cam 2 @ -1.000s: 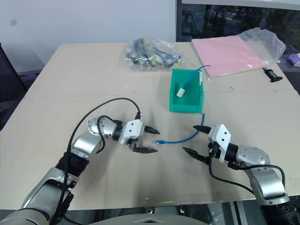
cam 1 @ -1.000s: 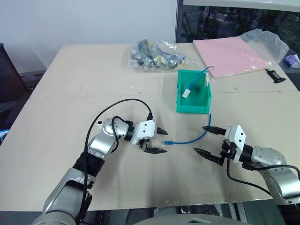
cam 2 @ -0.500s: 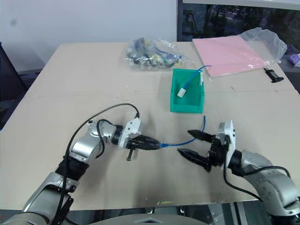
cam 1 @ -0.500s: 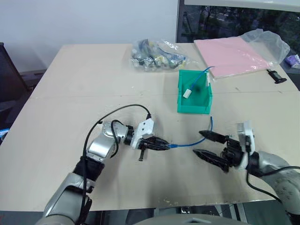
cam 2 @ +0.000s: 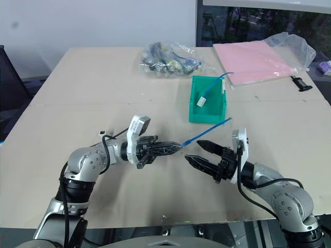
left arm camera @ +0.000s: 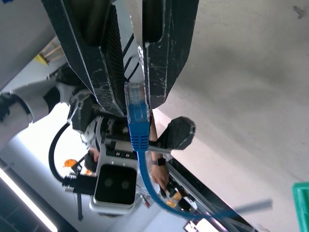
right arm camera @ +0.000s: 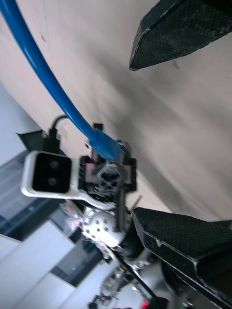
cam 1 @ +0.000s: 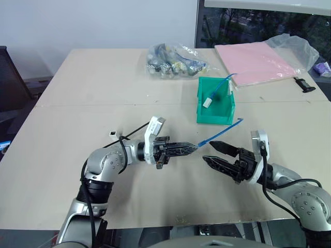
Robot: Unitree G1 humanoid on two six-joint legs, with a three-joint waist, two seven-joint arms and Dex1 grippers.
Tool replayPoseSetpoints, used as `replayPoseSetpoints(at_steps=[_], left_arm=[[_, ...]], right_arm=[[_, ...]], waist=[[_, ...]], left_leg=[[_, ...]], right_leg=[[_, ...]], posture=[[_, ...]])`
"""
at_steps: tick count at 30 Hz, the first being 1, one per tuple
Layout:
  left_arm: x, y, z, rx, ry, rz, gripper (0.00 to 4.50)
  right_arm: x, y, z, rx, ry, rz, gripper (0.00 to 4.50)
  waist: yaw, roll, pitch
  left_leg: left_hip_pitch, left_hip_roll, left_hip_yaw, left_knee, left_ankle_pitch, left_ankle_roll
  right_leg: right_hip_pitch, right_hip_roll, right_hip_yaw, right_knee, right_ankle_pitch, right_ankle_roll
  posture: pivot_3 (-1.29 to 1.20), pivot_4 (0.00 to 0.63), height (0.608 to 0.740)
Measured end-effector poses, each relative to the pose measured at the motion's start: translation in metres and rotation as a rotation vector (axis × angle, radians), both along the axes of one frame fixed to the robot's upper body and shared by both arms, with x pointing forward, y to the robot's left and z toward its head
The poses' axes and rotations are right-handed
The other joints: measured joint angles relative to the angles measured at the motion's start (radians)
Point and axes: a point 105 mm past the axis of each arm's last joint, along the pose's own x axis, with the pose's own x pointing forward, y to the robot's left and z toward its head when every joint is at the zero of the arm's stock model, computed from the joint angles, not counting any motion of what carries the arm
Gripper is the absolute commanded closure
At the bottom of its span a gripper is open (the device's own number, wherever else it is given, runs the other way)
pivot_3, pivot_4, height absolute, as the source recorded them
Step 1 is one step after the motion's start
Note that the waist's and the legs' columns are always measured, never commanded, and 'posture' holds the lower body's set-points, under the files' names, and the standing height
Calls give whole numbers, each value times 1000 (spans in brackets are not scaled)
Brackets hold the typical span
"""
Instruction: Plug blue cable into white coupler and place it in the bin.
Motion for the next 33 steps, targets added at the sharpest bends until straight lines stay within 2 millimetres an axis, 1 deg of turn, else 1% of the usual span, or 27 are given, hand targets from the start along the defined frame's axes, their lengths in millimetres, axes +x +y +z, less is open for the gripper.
replayPoseSetpoints(at_steps=[5,6,7,10,12,14,16,18,20,21,22,23,24,25,26,29,31,33], left_arm=[[-2,-6,-4,10,-3,-13,4490],[-2,-6,-4,10,-6,-14,4497],[-2,-6,-3,9,-10,-13,4500],[-1,-7,-4,10,-14,-12,4500],[-2,-7,-5,16,-13,-14,4500],[-2,-8,-5,16,-12,-18,4500],[-3,-8,-5,15,-12,-22,4500],[-3,-8,-5,14,-9,-23,4500],[-4,-7,-5,15,-4,-35,3480],[-7,-5,-7,35,-7,-51,3160],[-9,-3,-10,54,-16,-53,2662],[-7,-3,-13,71,-35,-26,2174],[-6,-4,-14,77,-42,-13,1871],[-4,-4,-16,94,-61,15,1295],[-5,-2,-18,112,-86,35,1295],[-20,7,-18,155,-163,67,1295],[-27,12,-14,161,-223,136,1295],[-27,18,-8,182,-312,271,1295]], right_arm=[[2,9,5,28,-3,14,0],[3,10,5,27,-4,16,258],[3,11,6,27,-6,19,561],[4,14,7,38,-7,19,1795],[3,14,7,34,-5,22,2861],[3,13,5,28,2,23,3699],[4,11,4,26,8,17,4445],[4,11,5,31,10,23,4445],[3,12,5,32,14,28,4500],[2,14,4,36,21,41,4500],[1,14,4,37,27,45,4500],[1,14,3,39,33,49,4500],[1,14,4,41,34,50,4500],[0,14,4,47,35,52,4500],[1,13,5,50,35,49,4500],[7,3,4,51,41,5,4500],[10,-3,2,41,41,-18,4500],[13,-6,1,45,38,-36,4500]], waist=[[0,0,0],[0,0,0],[0,0,0],[0,0,0],[0,0,0],[0,0,0],[0,0,0],[0,0,0],[-1,0,0],[-1,0,0],[-3,1,0],[-2,1,0],[-1,1,1],[-1,1,1],[-1,1,1],[-5,1,1],[-1,2,1],[0,2,1]], left_leg=[[0,0,0,0,0,0],[0,0,0,0,0,0],[0,0,0,0,0,0],[0,0,0,0,0,0],[0,0,0,0,0,0],[0,0,0,0,0,1],[0,0,0,0,0,1],[0,0,0,0,-1,1],[0,0,0,0,-1,1],[0,0,0,0,-1,1],[0,0,0,-1,-1,1],[0,0,1,-1,-1,1],[0,0,0,-1,-1,1],[0,0,0,-1,-1,1],[0,0,0,-1,-1,1],[-1,0,1,-2,-1,2],[-2,0,1,-2,-1,2],[-2,0,1,-2,-1,2]], right_leg=[[0,0,0,0,1,-2],[0,0,0,0,1,-2],[0,0,0,0,1,-2],[0,0,0,0,1,-2],[0,0,0,0,1,-2],[0,0,0,-1,1,-2],[0,0,0,-1,1,-2],[0,0,0,0,1,-2],[0,0,0,0,1,-2],[0,0,0,0,1,-2],[0,0,0,0,1,-2],[0,0,1,0,1,-2],[0,0,1,-1,1,-2],[0,0,1,-1,1,-2],[0,0,1,-1,1,-2],[-2,-1,2,-1,1,-2],[-3,-1,2,-1,1,-2],[-3,-1,2,-1,1,-2]], posture=[[0,150,740],[0,150,740],[0,150,740],[0,150,740],[0,150,740],[0,150,740],[0,150,740],[0,150,740],[0,150,740],[0,150,740],[0,150,740],[0,150,740],[0,150,740],[0,150,740],[0,150,740],[0,150,740],[0,150,740],[0,150,740]])
